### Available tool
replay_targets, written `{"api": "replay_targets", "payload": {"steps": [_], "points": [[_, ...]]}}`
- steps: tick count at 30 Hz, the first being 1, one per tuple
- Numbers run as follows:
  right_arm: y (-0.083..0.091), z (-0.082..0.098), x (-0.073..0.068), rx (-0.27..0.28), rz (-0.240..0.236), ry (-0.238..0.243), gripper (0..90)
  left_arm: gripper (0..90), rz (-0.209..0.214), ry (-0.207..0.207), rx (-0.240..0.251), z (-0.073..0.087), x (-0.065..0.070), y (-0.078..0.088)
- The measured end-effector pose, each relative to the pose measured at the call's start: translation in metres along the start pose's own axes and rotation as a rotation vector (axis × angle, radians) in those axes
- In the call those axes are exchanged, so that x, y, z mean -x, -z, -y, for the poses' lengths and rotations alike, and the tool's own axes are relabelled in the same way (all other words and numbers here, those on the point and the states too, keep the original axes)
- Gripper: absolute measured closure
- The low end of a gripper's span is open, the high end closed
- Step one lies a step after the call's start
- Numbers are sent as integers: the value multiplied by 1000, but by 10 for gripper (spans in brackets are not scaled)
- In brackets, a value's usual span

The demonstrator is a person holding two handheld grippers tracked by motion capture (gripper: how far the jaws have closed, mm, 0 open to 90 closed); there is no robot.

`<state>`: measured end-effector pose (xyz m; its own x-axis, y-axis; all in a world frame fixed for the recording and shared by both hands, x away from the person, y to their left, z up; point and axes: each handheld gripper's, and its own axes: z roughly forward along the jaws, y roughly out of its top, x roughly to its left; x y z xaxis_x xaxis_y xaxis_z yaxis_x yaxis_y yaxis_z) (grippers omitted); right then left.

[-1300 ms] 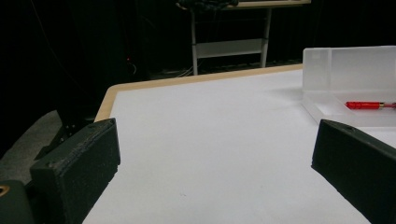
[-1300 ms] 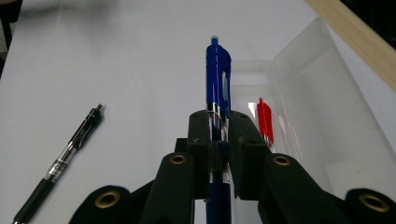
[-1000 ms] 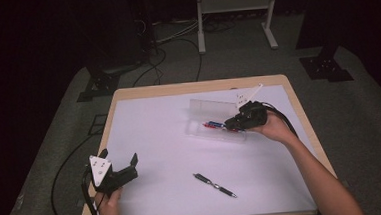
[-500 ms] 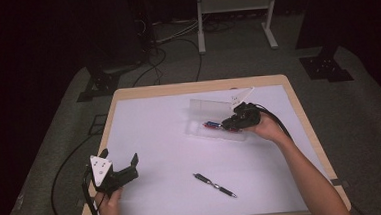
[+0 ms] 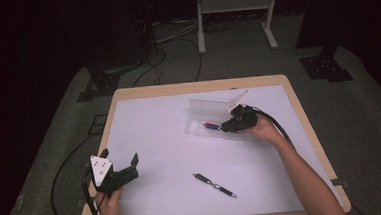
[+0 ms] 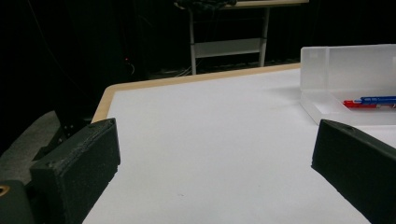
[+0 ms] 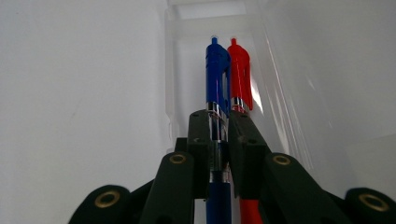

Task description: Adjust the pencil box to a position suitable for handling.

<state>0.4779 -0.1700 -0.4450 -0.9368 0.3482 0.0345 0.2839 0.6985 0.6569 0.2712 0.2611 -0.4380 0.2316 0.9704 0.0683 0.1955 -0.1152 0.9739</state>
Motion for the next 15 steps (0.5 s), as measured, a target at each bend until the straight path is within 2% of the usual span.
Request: {"api": "replay_targets", "payload": {"steps": [2,4,15], "points": [[-2,0,0,-5,0,-13,787,3,0,0,0,0,0,0],[-3,1,1,-6,2,-1,787,4,-1,-1,2,0,0,0],[-5,2,1,-18,-5,-23,782,4,-2,1,2,0,0,0]]}}
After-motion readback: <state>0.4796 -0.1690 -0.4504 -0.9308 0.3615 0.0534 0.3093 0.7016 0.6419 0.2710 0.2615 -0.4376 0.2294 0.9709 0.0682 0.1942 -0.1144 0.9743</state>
